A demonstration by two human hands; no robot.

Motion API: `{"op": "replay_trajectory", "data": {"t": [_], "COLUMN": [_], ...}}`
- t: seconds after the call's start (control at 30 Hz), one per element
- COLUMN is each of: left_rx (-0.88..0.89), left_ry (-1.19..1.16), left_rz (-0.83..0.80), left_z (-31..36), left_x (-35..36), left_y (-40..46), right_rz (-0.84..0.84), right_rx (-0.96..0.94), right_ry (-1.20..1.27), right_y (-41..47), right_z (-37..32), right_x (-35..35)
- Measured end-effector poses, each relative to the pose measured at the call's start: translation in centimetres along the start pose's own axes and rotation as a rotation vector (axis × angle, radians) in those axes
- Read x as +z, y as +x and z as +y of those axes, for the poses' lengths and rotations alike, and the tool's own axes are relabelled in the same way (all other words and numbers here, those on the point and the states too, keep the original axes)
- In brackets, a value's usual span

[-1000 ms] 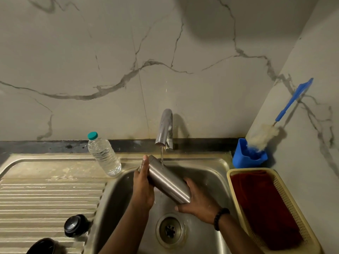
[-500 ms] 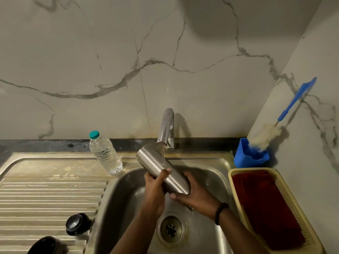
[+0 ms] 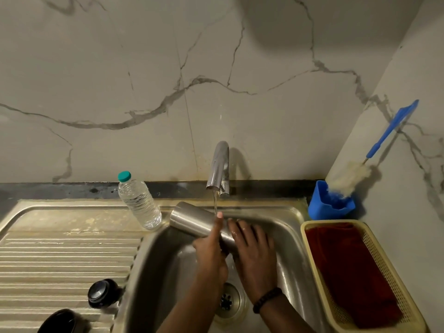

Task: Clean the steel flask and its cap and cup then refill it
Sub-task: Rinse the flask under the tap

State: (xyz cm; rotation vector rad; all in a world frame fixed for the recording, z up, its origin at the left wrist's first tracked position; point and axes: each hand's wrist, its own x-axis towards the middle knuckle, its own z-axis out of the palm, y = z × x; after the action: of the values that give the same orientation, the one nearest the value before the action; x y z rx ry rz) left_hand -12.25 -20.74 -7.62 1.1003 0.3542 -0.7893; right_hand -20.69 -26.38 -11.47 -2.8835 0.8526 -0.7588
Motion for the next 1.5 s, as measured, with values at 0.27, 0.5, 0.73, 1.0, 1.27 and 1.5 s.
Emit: {"op": "replay_trajectory", "data": {"t": [0.27,0.5,0.73,1.0,1.27,1.5], "left_rx": [0.024,0.029,0.015,0.107,0.121,0.031], "left_ry": [-0.090,-0.131,-0.241,-0.303,-0.444,-0.195], "left_rz": [0.048,-0.047,-0.003,0.036,0.098,0.057], "left_z": [0.5,0.2,1.4,2.0,1.2,0.8], "left_x": [-0.5,-1.5,-1.9,-2.7,-3.3,-3.5], "left_y": [0.6,-0.1,0.3,0.4,0.5,-0.4], "right_rz": [-0.303,-0.246,-0.322,-0.413,-0.493,-0.336], "right_rx": [0.192,0.567,0.487,0.388,0.413,0.446], "right_ry": [0.676,1.208,1.260,1.219,1.541,1.592], "right_y": [1.1,1.2,2.6,3.5,4.7,5.9], "right_z": [1.3,0.7,-0.1,1.0,0.9,-0.6], "right_x": [-2.3,-2.2,-2.2,-0.7,-1.1,-1.1]}}
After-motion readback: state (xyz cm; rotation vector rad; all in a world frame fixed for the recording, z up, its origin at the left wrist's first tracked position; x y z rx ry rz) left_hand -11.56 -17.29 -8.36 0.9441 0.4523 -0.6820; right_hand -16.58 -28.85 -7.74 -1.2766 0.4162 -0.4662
